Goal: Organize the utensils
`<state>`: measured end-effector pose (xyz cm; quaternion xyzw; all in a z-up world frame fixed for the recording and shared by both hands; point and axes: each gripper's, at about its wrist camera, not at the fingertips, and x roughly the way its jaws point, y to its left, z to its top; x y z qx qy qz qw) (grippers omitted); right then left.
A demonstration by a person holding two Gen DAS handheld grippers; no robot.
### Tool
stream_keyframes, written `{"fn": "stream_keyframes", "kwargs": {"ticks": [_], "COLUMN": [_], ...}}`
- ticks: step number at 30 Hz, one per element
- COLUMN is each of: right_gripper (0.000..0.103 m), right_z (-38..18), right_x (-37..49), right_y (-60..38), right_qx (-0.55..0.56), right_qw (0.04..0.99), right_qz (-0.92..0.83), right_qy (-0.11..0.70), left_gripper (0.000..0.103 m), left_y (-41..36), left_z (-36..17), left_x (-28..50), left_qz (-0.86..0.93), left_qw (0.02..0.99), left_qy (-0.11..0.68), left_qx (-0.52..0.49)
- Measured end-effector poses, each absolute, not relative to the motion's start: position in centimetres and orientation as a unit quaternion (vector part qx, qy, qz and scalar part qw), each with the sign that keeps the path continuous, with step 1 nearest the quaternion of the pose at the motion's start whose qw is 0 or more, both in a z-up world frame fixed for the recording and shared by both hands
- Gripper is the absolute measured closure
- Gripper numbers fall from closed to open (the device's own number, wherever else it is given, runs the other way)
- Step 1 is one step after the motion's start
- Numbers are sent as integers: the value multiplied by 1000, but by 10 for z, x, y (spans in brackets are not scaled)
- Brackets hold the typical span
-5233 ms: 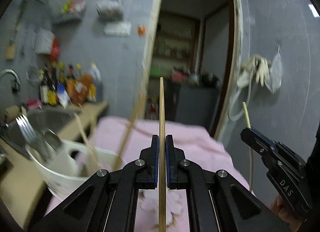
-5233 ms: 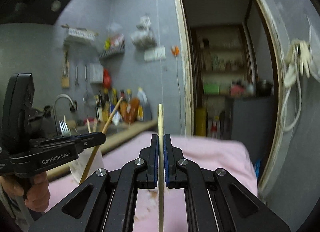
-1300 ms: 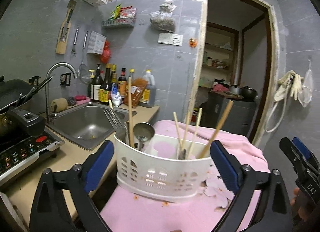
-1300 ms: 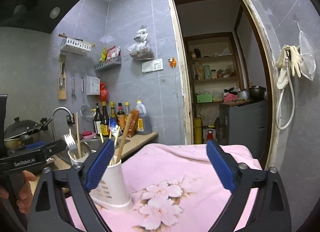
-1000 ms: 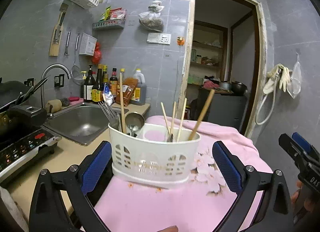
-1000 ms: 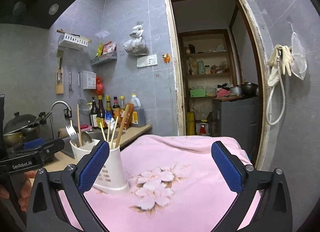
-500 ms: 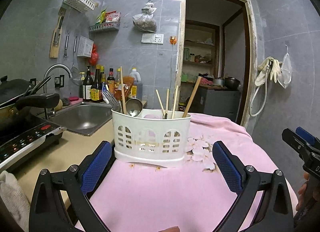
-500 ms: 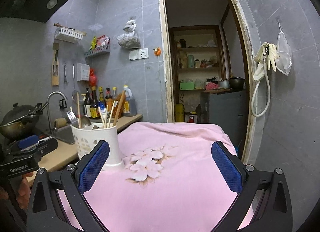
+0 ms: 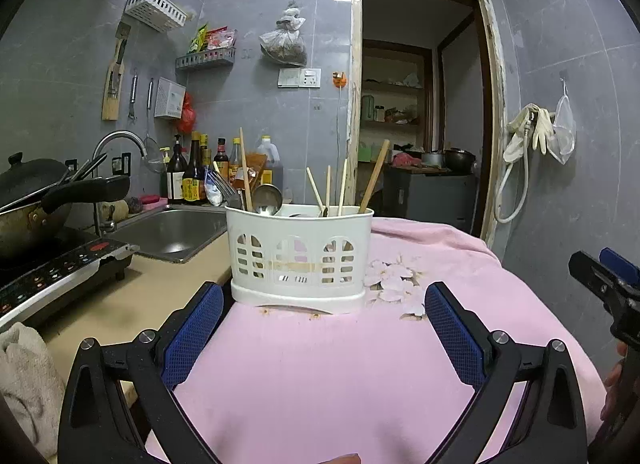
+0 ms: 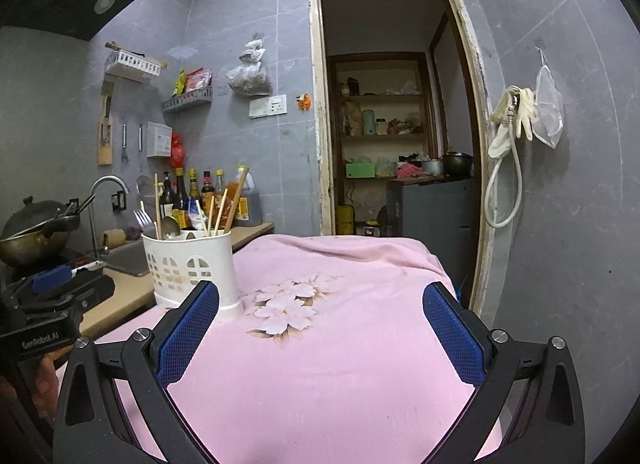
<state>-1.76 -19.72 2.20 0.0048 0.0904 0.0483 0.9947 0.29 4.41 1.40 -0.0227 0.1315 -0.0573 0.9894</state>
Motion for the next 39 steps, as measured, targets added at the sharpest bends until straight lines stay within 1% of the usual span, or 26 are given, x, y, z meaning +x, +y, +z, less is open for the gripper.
{"fn": "stream_keyframes", "kwargs": {"ticks": [39], "right_gripper": [0], "right_z": [17], "right_x": [-15], "right_y": [-198], "right_qx": [9], "right_qw": [994], "right_qz": [47], "right_qy": [98], "left_gripper": [4], "left_y": [46], "left_z": [12], "left_x": [5], "left_qz": [-55], "left_qw": [990], "left_qy": [132], "left_qx": [-19]}}
